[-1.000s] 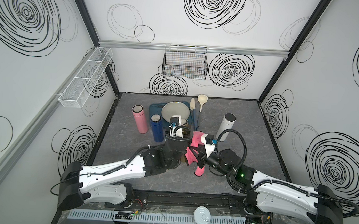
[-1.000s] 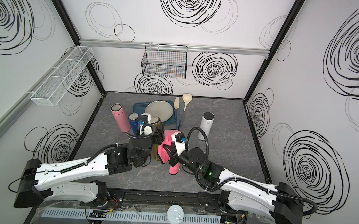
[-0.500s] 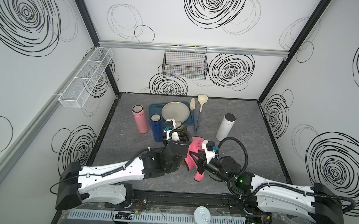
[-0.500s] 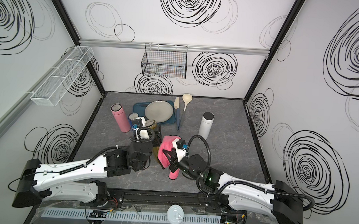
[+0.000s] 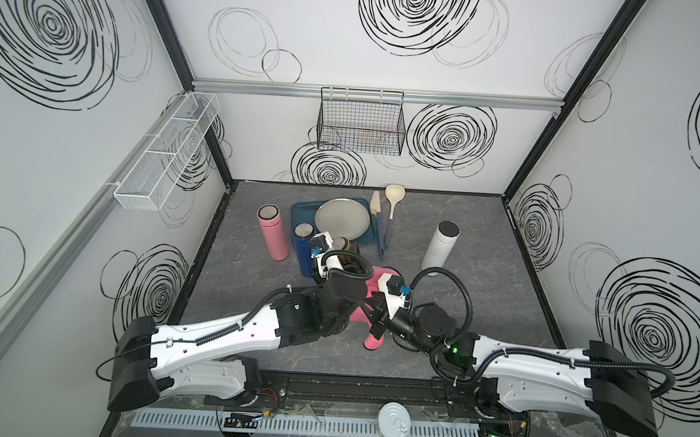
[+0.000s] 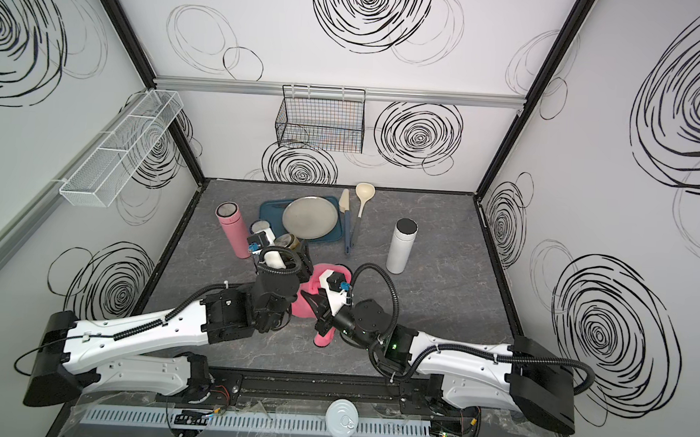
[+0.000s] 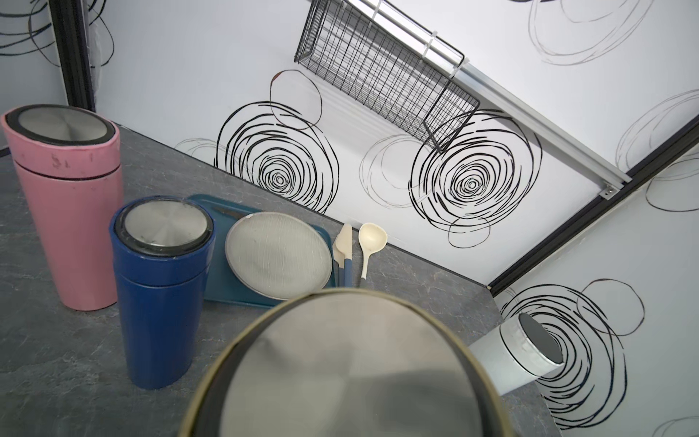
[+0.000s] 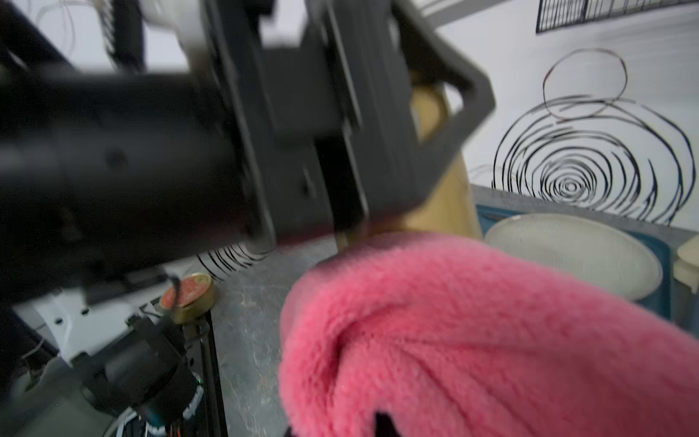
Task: Wipe the surface of the thermos
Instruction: Wipe the dirt from the surface of the thermos.
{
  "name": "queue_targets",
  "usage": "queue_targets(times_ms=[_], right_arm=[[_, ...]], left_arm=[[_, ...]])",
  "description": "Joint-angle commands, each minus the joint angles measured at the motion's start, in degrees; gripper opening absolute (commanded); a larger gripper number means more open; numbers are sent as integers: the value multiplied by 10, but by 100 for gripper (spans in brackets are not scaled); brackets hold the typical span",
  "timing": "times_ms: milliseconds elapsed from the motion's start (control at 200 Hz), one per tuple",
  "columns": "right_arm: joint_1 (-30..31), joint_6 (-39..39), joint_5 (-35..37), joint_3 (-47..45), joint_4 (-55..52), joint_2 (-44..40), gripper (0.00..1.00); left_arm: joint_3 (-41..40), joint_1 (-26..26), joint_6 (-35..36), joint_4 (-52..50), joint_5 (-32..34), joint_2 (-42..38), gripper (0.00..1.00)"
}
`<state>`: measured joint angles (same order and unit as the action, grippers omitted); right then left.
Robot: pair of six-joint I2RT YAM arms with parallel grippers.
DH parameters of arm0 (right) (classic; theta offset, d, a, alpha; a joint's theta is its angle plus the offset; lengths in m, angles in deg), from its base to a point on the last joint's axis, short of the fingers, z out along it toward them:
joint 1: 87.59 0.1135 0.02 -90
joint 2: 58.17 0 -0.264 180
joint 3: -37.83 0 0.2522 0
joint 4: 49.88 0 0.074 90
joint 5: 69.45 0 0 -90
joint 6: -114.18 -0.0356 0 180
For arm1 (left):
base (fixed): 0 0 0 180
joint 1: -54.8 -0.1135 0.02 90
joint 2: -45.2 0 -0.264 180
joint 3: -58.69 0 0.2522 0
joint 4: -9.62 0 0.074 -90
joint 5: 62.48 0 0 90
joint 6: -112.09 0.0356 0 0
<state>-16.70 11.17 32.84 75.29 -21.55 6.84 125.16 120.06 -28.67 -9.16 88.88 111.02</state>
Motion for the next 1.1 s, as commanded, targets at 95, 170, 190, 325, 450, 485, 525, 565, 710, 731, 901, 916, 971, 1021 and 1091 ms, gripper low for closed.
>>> queue_targets(times_ms=[95, 170, 190, 325, 450, 485, 525, 565, 710, 731, 901, 916, 971, 1021, 1091], right_arm=[[1, 21, 36, 13, 14, 11, 0], [0, 36, 38, 54, 23, 36, 0], [0, 39, 40, 65, 25, 43, 0], [-5, 49, 64, 105, 44, 85, 0], [-6, 26, 110, 68, 59, 93, 0], [-6, 17, 120, 49, 66, 94, 0], [-5, 7, 134, 30, 71, 94, 0], [-5, -1, 146, 15, 77, 96, 0], [-4, 9, 129, 28, 94, 99, 0], [-3, 15, 124, 38, 94, 101, 0], [-8, 42, 108, 134, 102, 150, 0], [-9, 41, 109, 139, 103, 155, 0], [-11, 36, 128, 153, 119, 176, 0], [-11, 31, 159, 154, 134, 196, 0], [-11, 23, 202, 137, 160, 219, 0]], left_arm=[[31, 14, -107, 19, 18, -36, 0], [31, 12, -122, 7, 22, -39, 0], [32, 13, -126, 2, 22, -40, 0], [37, 11, -146, -16, 11, -49, 0], [28, 11, -170, -27, 13, -62, 0], [26, 11, -179, -31, 16, -65, 0], [25, 10, -188, -39, 19, -68, 0], [23, 10, -196, -44, 18, -69, 0], [24, 11, -195, -42, 4, -68, 0], [26, 12, -194, -42, 3, -66, 0], [42, 13, -210, -69, -1, -55, 0], [42, 12, -212, -70, -2, -55, 0], [42, 13, -215, -70, -4, -55, 0], [44, 14, -221, -79, -2, -54, 0], [51, 14, -236, -101, 5, -49, 0]])
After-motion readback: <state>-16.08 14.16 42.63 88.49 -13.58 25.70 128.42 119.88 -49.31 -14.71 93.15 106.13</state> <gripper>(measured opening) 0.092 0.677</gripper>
